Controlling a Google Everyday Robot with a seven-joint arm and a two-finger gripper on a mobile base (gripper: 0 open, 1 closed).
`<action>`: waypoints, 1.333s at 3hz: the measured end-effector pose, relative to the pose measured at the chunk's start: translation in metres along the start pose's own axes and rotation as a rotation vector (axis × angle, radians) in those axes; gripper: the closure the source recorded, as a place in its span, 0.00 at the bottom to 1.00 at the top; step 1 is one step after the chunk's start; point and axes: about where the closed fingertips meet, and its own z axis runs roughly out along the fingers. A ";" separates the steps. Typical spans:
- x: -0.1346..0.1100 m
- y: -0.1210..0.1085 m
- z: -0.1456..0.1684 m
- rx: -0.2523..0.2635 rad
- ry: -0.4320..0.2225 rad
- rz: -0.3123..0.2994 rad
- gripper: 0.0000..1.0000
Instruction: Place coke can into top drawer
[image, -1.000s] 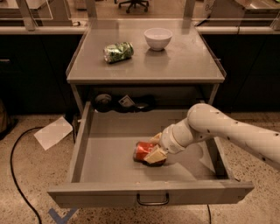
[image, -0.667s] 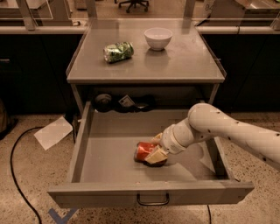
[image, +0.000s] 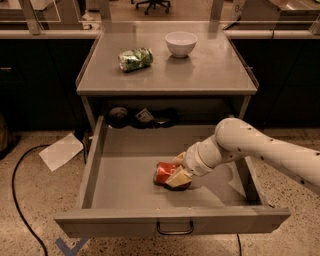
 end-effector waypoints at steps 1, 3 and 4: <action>0.000 0.000 0.000 0.000 0.000 0.000 0.35; 0.000 0.000 0.000 0.000 0.000 0.000 0.00; 0.000 0.000 0.000 0.000 0.000 0.000 0.00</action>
Offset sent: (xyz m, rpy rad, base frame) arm 0.0000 0.0000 0.0000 0.0000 0.0000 0.0000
